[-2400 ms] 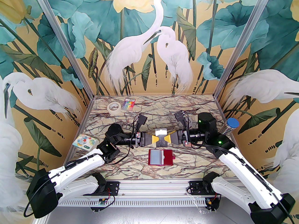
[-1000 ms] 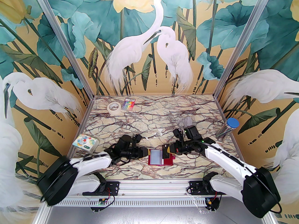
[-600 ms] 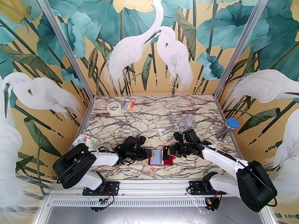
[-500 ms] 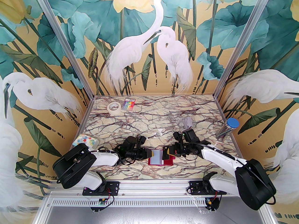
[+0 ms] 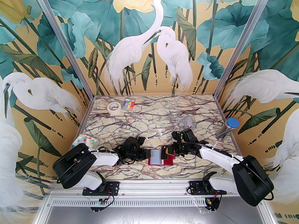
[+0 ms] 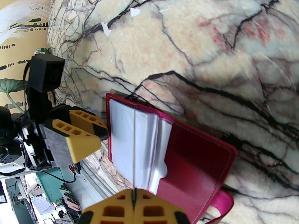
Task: Put the credit cards into the card holder
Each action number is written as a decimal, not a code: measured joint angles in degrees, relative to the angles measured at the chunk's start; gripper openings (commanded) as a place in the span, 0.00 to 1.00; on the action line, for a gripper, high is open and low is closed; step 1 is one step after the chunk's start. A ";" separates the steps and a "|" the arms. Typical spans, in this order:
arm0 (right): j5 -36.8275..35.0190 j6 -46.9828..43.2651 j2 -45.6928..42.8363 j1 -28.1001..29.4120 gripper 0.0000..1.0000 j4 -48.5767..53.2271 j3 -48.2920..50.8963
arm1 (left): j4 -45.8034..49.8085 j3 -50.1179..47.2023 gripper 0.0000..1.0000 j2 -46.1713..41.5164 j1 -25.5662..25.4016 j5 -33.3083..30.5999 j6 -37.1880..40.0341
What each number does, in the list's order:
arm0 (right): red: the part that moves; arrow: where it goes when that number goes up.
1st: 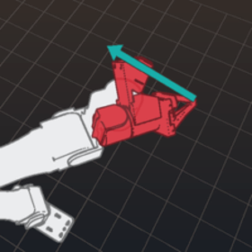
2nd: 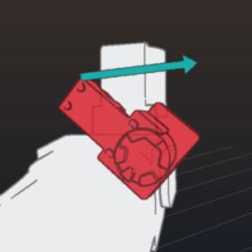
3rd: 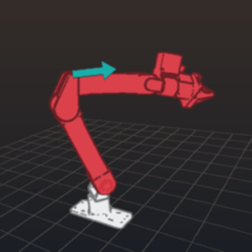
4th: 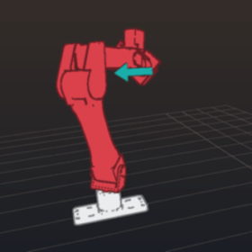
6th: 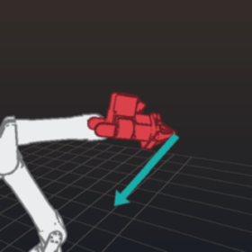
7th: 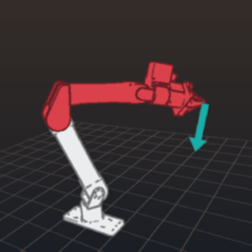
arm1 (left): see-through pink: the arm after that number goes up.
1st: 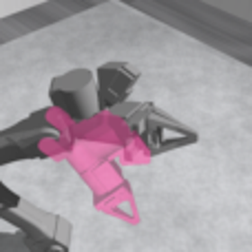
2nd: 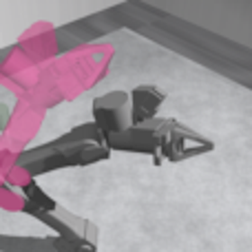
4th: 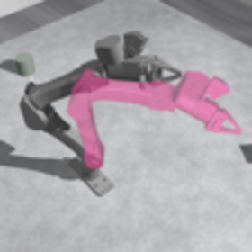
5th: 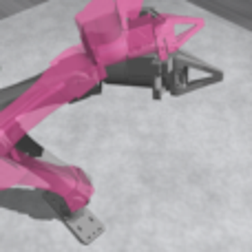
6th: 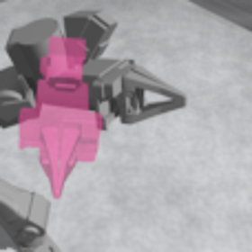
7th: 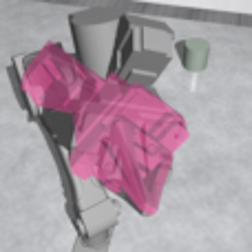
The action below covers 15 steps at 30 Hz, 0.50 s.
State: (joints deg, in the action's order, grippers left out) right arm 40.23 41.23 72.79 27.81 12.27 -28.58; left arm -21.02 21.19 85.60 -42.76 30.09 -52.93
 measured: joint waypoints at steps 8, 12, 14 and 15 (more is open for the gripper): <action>-0.24 0.15 1.14 0.37 0.00 -0.76 0.04 | 1.60 0.72 0.30 0.02 -0.07 -1.07 -0.02; -0.24 0.15 1.14 0.37 0.00 -0.81 0.11 | 1.84 0.81 0.30 0.02 -0.20 -1.36 -0.02; -0.28 0.15 1.14 0.46 0.00 -0.98 0.33 | 2.34 1.09 0.30 0.02 -0.39 -1.64 -0.02; -0.28 0.15 1.14 0.55 0.00 -0.98 0.50 | 2.47 1.16 0.30 0.02 -0.42 -1.70 -0.02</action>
State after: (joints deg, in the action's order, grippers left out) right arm 39.94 41.39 73.93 28.36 11.29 -28.08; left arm -18.55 22.35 85.62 -43.18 28.38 -52.95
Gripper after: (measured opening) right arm 0.031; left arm 0.304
